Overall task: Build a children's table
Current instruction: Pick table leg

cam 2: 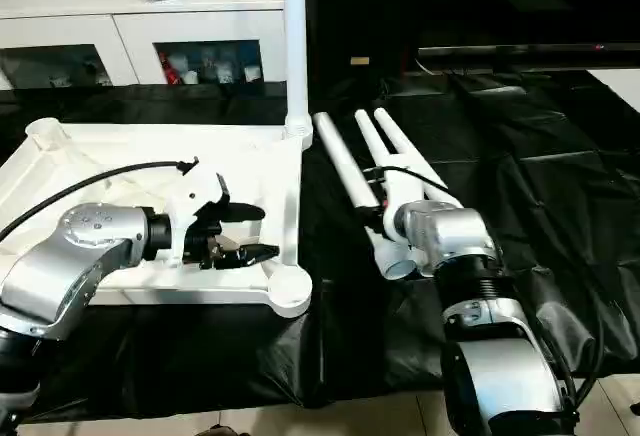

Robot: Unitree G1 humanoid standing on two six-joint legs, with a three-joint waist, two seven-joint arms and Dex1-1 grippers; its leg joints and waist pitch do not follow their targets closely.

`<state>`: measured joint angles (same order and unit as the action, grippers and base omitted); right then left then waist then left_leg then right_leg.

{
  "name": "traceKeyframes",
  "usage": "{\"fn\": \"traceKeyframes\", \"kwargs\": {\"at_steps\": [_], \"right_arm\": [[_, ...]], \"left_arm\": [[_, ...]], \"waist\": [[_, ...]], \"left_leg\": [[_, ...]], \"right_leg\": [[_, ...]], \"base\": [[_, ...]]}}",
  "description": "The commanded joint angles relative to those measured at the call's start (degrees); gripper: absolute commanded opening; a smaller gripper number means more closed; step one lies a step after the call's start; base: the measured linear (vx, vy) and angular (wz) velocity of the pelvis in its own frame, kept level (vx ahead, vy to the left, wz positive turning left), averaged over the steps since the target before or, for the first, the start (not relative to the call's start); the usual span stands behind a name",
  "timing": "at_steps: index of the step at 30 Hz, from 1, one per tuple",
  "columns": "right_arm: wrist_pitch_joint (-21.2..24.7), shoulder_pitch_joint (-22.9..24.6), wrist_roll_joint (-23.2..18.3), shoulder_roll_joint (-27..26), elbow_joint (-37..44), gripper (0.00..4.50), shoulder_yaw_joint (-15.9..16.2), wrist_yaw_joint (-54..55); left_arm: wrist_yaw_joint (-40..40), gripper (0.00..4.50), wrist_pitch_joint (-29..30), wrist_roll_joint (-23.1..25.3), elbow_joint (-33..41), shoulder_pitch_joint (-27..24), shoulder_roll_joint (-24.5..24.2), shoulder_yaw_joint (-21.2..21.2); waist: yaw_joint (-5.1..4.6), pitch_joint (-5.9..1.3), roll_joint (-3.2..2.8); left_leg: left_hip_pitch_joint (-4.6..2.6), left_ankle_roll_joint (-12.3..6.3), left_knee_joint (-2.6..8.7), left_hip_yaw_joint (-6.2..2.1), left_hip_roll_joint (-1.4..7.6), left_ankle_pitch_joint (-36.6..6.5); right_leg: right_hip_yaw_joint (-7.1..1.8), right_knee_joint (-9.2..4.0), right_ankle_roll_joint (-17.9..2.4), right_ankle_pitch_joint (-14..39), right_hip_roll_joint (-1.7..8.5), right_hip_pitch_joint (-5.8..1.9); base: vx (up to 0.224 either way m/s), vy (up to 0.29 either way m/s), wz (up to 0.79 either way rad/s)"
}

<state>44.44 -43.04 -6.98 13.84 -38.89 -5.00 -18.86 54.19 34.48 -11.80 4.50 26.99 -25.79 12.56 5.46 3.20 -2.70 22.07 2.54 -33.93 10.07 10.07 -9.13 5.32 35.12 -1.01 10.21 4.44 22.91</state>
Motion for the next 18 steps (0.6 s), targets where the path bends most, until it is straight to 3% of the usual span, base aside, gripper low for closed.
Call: {"fn": "traceKeyframes", "kwargs": {"at_steps": [1,4,5,10,11,12,13,15,18], "right_arm": [[-0.9,0.9,-2.0,-0.2,4.0,1.84,-3.3,1.9],[-3.5,1.9,-2.5,-0.2,7.1,1.84,-4.5,2.8],[-4.1,3.0,-4.0,-0.8,11.1,1.84,-7.1,3.9],[-8.1,5.6,-7.6,-1.7,18.9,1.84,-9.7,1.5],[-10.0,7.1,-10.8,-2.5,22.9,1.84,-11.1,-1.2],[-10.4,7.5,-11.6,-2.7,23.8,1.84,-11.5,-1.8],[-11.7,8.6,-14.5,-3.3,26.7,1.84,-12.6,-4.4],[-12.8,11.4,-21.3,-4.7,33.2,1.84,-14.9,-10.4],[-12.0,12.7,-24.1,-4.9,36.0,1.84,-15.6,-12.6]], "left_arm": [[-2.5,3.54,-1.0,-1.3,-1.2,1.6,2.0,-2.4],[-4.7,3.54,-0.8,-1.3,-1.9,2.7,3.3,-3.4],[-7.4,3.54,-1.4,-1.0,-2.7,4.0,5.2,-4.3],[-10.8,3.54,-1.4,-2.8,-4.1,6.2,9.1,-6.8],[-12.8,3.54,-0.6,-3.9,-5.1,7.6,11.2,-8.2],[-13.2,3.54,-0.5,-4.2,-5.4,7.9,11.7,-8.6],[-14.7,3.54,0.6,-5.3,-6.2,9.0,13.2,-9.7],[-17.8,3.54,3.4,-8.7,-8.4,11.9,16.8,-13.1],[-19.5,3.54,5.3,-10.8,-9.5,13.4,18.8,-15.2]], "waist": [[0.13,-4.03,0.40],[0.48,-4.28,0.54],[0.54,-4.36,0.43],[0.84,-4.67,0.52],[0.72,-4.55,0.19],[0.77,-4.48,-0.05],[0.86,-4.65,-0.05],[1.30,-4.49,0.02],[1.65,-4.47,0.13]], "left_leg": [[-1.15,1.73,3.81,-1.05,2.60,-14.3],[-0.96,1.13,3.67,-1.06,2.56,-12.3],[-0.99,0.75,3.58,-1.00,2.50,-11.6],[-0.87,-0.39,3.32,-1.03,2.59,-9.9],[-0.61,-0.93,3.42,-1.05,2.47,-9.4],[-0.97,-1.28,3.25,-0.79,2.49,-10.8],[-0.89,-1.30,3.21,-1.00,2.58,-10.8],[-0.79,-2.56,3.19,-0.87,2.47,-11.0],[-0.75,-3.00,3.28,-1.10,2.65,-10.8]], "right_leg": [[-3.27,-4.55,-9.4,15.9,4.24,-2.76],[-3.20,-4.37,-8.9,14.1,4.26,-3.00],[-3.20,-4.33,-8.8,13.6,4.18,-2.93],[-3.15,-4.11,-8.9,10.9,4.32,-3.13],[-3.01,-4.06,-9.2,10.4,4.08,-3.13],[-3.08,-4.62,-9.1,10.7,4.04,-2.83],[-2.99,-4.24,-9.4,10.2,4.17,-3.08],[-2.87,-4.69,-9.3,11.1,4.16,-3.12],[-2.71,-4.75,-9.6,12.4,4.17,-3.11]], "base": [[0.000,0.000,0.00],[0.000,0.000,0.00],[0.000,0.000,0.00],[0.000,0.000,0.00],[0.000,0.000,0.00],[0.000,0.000,0.00],[0.000,0.000,0.00],[0.000,0.000,0.00],[0.000,0.000,0.00]]}}
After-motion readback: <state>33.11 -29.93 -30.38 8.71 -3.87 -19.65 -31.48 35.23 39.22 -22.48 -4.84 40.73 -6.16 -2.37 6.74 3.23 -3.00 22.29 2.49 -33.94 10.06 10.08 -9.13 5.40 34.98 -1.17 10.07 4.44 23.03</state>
